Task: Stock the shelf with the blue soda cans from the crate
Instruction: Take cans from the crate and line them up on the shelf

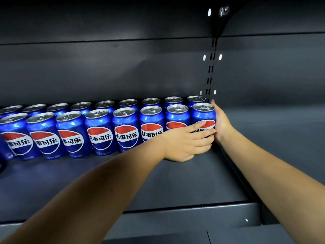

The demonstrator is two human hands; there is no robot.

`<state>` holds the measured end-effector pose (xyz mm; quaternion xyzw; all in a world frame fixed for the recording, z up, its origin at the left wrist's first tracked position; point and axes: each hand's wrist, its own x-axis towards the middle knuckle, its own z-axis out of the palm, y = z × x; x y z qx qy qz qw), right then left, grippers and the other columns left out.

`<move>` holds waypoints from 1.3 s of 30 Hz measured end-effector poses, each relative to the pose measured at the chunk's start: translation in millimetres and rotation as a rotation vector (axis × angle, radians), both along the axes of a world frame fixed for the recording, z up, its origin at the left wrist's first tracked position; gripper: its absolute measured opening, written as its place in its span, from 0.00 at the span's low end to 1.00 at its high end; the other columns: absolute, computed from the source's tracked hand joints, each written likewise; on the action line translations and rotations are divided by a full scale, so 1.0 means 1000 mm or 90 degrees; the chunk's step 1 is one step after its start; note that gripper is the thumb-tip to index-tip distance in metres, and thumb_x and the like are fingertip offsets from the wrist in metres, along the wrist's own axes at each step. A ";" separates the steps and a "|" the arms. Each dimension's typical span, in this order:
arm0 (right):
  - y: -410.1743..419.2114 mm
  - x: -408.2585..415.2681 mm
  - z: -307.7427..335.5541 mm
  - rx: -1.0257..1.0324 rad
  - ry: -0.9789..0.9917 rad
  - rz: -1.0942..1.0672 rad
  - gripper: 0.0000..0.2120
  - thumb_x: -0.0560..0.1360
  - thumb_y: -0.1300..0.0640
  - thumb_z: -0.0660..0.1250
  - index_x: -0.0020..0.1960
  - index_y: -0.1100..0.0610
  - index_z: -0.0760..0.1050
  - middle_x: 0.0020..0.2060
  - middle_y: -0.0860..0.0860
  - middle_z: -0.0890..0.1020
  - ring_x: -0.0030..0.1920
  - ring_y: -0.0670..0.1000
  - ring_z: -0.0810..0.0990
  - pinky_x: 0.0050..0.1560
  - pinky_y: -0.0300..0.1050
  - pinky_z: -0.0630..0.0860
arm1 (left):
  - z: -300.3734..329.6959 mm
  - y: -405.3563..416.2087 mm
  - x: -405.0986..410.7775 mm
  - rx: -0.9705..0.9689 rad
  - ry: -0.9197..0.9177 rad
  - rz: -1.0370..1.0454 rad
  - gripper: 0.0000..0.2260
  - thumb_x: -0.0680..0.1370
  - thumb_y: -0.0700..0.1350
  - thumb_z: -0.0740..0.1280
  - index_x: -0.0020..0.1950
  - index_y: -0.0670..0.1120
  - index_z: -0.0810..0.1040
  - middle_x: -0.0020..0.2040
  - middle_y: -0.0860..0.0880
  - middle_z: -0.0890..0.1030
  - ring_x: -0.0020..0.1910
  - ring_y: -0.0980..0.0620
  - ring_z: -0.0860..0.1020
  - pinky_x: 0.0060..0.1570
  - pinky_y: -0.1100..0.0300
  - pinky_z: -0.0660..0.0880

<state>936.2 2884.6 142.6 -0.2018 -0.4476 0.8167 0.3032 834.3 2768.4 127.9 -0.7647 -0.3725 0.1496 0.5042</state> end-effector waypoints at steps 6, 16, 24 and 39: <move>-0.004 0.001 0.002 -0.013 -0.051 -0.074 0.24 0.80 0.41 0.55 0.45 0.61 0.77 0.32 0.55 0.84 0.29 0.51 0.83 0.29 0.39 0.79 | 0.000 -0.001 0.003 0.007 0.022 0.022 0.22 0.73 0.50 0.56 0.63 0.45 0.77 0.64 0.46 0.77 0.69 0.45 0.70 0.70 0.45 0.55; -0.016 0.013 0.014 0.192 -0.273 -0.350 0.29 0.79 0.37 0.50 0.60 0.60 0.75 0.55 0.54 0.80 0.54 0.56 0.79 0.61 0.52 0.73 | 0.002 -0.023 0.014 0.044 0.014 0.032 0.27 0.70 0.53 0.66 0.68 0.47 0.73 0.70 0.44 0.72 0.72 0.43 0.66 0.70 0.42 0.50; -0.078 0.020 0.000 0.433 -0.331 -0.402 0.23 0.80 0.44 0.54 0.64 0.61 0.68 0.61 0.57 0.76 0.61 0.58 0.74 0.61 0.52 0.70 | 0.011 -0.089 0.007 0.033 0.018 0.077 0.26 0.71 0.51 0.59 0.68 0.47 0.74 0.69 0.45 0.73 0.70 0.43 0.68 0.68 0.42 0.55; -0.204 0.015 0.023 1.027 -0.465 -0.350 0.25 0.81 0.56 0.56 0.75 0.61 0.57 0.76 0.55 0.56 0.77 0.54 0.51 0.75 0.52 0.50 | 0.037 -0.251 -0.054 0.081 -0.021 0.191 0.32 0.64 0.54 0.75 0.66 0.48 0.76 0.69 0.43 0.73 0.68 0.41 0.71 0.62 0.38 0.67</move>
